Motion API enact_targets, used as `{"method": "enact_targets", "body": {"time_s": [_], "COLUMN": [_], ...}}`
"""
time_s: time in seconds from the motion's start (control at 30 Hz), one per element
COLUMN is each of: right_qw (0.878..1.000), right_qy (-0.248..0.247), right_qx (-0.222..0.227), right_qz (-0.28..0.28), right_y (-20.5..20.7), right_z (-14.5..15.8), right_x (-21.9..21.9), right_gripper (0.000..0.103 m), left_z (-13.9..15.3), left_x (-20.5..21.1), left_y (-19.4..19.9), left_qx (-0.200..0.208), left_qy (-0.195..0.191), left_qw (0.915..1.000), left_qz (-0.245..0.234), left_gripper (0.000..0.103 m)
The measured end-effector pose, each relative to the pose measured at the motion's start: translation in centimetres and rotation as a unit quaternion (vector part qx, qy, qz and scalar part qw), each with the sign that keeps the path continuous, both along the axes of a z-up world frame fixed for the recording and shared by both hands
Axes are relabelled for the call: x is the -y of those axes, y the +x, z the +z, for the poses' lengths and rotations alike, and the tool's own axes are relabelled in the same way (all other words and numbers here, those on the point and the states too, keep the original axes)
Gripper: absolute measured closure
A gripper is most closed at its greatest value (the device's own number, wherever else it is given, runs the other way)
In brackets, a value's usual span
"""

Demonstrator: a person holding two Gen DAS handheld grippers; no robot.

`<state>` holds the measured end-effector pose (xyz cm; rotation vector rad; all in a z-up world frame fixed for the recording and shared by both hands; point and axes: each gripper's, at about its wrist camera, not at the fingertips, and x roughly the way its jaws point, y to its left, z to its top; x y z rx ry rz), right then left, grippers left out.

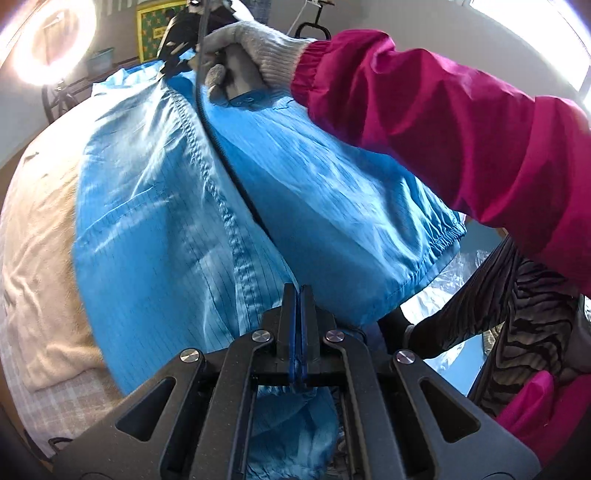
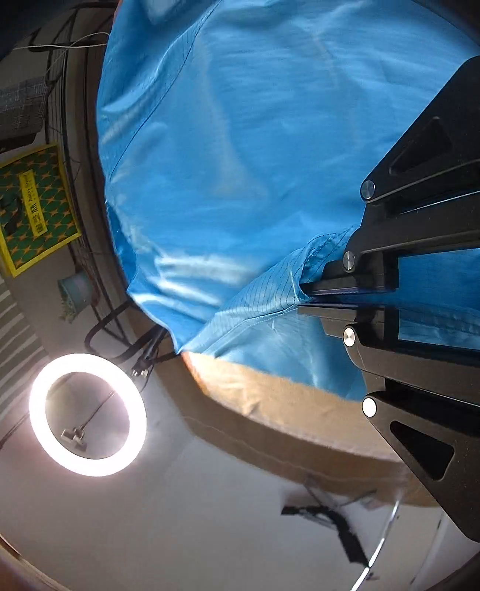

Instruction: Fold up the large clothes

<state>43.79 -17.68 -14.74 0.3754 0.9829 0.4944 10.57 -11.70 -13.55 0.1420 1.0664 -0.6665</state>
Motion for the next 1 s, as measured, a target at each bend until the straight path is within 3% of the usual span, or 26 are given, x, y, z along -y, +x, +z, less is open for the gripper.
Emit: {"method": "enact_targets", "body": {"time_s": [0.3, 0.47, 0.5, 0.53, 0.6, 0.87, 1.0], "right_qw": [0.999, 0.999, 1.0, 1.0, 1.0, 0.997, 0.994], "right_qy": [-0.054, -0.02, -0.017, -0.012, 0.002, 0.052, 0.068], "right_qx": [-0.008, -0.024, -0.021, -0.018, -0.011, 0.042, 0.06], "right_qz": [0.008, 0.006, 0.005, 0.004, 0.005, 0.035, 0.063], "right_y": [1.2, 0.4, -0.2, -0.9, -2.7, -12.5, -19.2], "right_z": [-2.0, -1.4, -0.8, -0.1, 1.5, 9.0, 11.6], "right_x": [0.4, 2.5, 3.0, 3.6, 5.0, 10.0, 11.7], "right_gripper": [0.101, 0.094, 0.093, 0.089, 0.086, 0.086, 0.086], "left_z": [-1.6, -1.7, -1.7, -1.5, -1.2, 2.0, 3.3], "left_x": [1.7, 2.1, 1.9, 1.4, 0.4, -3.6, -6.6], "left_y": [1.0, -1.0, -1.4, -2.0, -3.0, -8.7, -9.6], "left_qx": [-0.023, -0.022, -0.02, -0.021, -0.025, -0.003, 0.01], "left_qy": [0.01, 0.015, 0.014, 0.007, -0.009, -0.048, -0.051], "left_qw": [0.9996, 0.9988, 0.9989, 0.999, 0.9988, 0.9979, 0.9986], "left_qz": [-0.011, -0.041, -0.04, -0.04, -0.04, -0.043, 0.011], "left_gripper": [0.103, 0.102, 0.097, 0.088, 0.081, 0.081, 0.081]}}
